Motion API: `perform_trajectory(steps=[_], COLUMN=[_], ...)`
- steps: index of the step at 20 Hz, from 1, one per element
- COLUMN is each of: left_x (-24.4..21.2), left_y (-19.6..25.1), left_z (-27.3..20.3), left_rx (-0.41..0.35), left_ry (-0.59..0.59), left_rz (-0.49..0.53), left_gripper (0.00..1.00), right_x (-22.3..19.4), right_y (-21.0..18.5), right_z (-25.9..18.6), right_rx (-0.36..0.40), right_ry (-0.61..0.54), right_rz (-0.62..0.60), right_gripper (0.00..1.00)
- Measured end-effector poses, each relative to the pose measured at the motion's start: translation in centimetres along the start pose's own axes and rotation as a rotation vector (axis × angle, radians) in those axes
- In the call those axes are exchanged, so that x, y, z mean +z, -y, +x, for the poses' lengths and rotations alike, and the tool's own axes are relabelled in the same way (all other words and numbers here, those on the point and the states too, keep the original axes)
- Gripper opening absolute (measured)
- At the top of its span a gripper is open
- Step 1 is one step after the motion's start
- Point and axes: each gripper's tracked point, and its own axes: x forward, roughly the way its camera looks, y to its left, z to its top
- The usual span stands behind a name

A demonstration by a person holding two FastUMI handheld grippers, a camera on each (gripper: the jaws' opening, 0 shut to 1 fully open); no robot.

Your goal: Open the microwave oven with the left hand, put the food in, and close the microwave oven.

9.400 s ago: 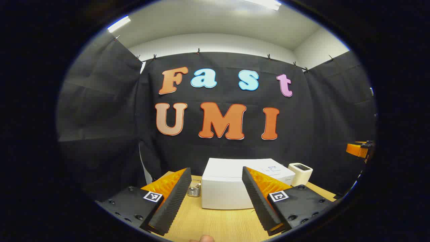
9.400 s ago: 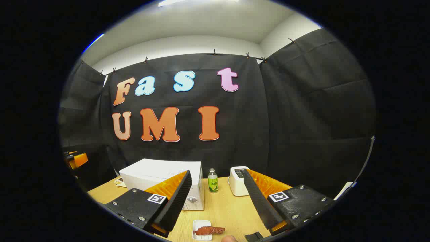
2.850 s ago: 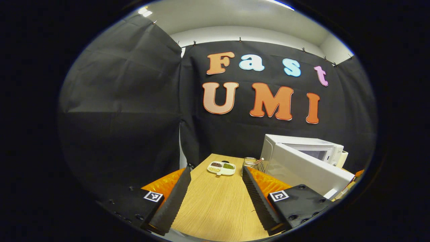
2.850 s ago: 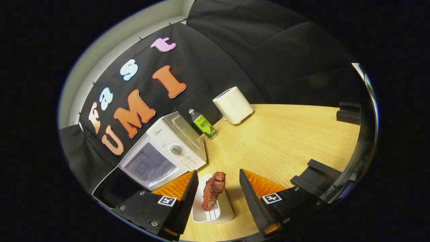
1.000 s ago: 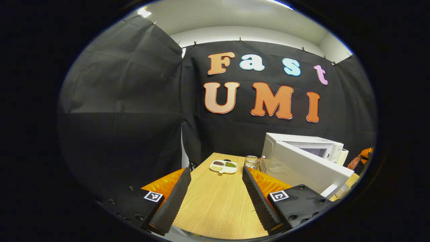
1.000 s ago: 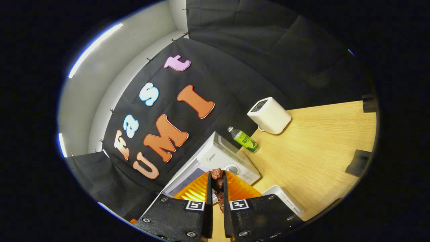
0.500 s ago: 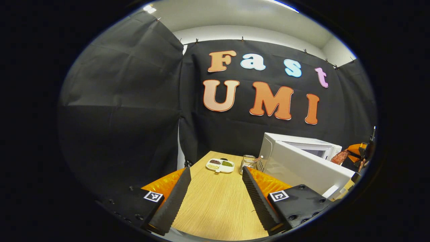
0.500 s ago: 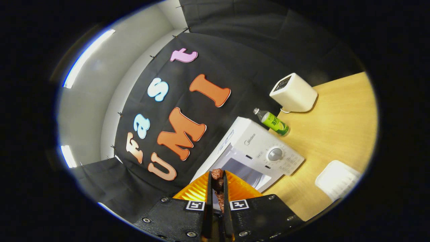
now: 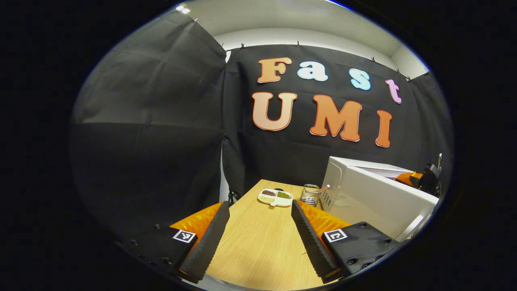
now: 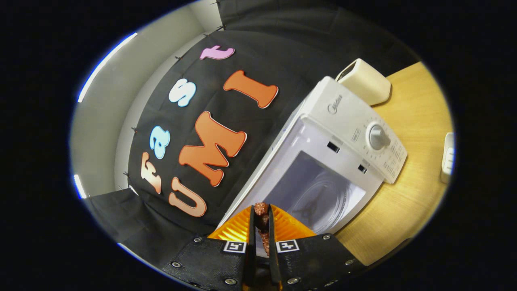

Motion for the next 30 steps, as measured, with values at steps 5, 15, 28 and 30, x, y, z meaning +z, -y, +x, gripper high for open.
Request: perform_trajectory(steps=[5,15,28,30], left_x=[0.1,0.1,0.4,0.2], left_y=[-0.3,0.6,0.5,0.5], left_z=[0.9,1.2,-0.9,-1.2], left_rx=[-0.013,-0.040,-0.024,-0.022], left_ry=[0.003,0.015,0.024,0.021], left_rz=[0.018,0.002,-0.019,-0.023], left_gripper=[0.96,0.97,0.97,0.96], right_x=[-2.1,-1.8,-3.3,-3.4], right_y=[2.7,7.2,8.6,8.8], right_z=[5.3,9.0,7.5,6.9], right_rx=[-0.105,-0.275,-0.329,-0.338], right_ry=[0.051,0.102,-0.076,-0.083], right_rz=[-0.029,-0.060,-0.633,-0.768], right_gripper=[0.13,0.19,0.94,0.94])
